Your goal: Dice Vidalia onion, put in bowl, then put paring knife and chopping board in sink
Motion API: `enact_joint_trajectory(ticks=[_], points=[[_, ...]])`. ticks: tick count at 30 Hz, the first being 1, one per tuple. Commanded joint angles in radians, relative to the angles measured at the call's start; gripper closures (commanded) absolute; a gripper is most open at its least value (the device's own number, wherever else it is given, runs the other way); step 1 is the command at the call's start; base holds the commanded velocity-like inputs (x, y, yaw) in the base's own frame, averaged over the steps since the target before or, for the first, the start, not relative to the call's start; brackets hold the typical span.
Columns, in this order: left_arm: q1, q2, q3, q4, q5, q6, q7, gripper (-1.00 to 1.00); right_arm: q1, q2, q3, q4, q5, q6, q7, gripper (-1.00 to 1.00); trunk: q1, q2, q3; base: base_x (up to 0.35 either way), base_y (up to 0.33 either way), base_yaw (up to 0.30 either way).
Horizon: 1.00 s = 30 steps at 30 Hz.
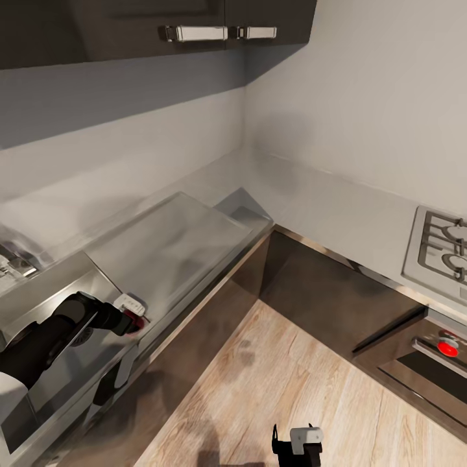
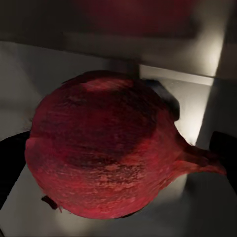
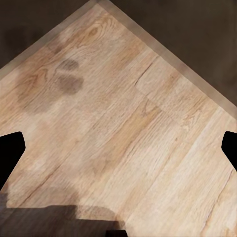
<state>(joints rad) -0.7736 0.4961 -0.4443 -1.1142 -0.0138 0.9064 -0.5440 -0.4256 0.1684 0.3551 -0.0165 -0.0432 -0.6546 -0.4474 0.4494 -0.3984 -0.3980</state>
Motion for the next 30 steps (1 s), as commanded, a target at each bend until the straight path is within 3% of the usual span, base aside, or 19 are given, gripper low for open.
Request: enact_joint_trajectory(ticks=[1,16,30], points=[[-0.001,0.001,-0.002,0.001,-0.003,0.003,-0.004,1.0,-0.001,0.0,0.008,0.001,-0.004,-0.002,-0.006,-1.0,0.001,-0.002,-0.002,0.0,0.0,0.0],[-0.001,0.001,-0.001,0.002,-0.004,0.003,-0.005,1.0,-0.001,0.0,0.008,0.001,-0.004,-0.002,-0.006,-1.0,0.001,-0.002,-0.002,0.0,0.0,0.0],[-0.001,0.006,0.002,-0.049,-0.005,0.007,-0.005,1.0,-0.001,0.0,0.008,0.001,-0.004,-0.002,-0.006,-1.0,0.001,-0.002,-0.002,0.0,0.0,0.0]])
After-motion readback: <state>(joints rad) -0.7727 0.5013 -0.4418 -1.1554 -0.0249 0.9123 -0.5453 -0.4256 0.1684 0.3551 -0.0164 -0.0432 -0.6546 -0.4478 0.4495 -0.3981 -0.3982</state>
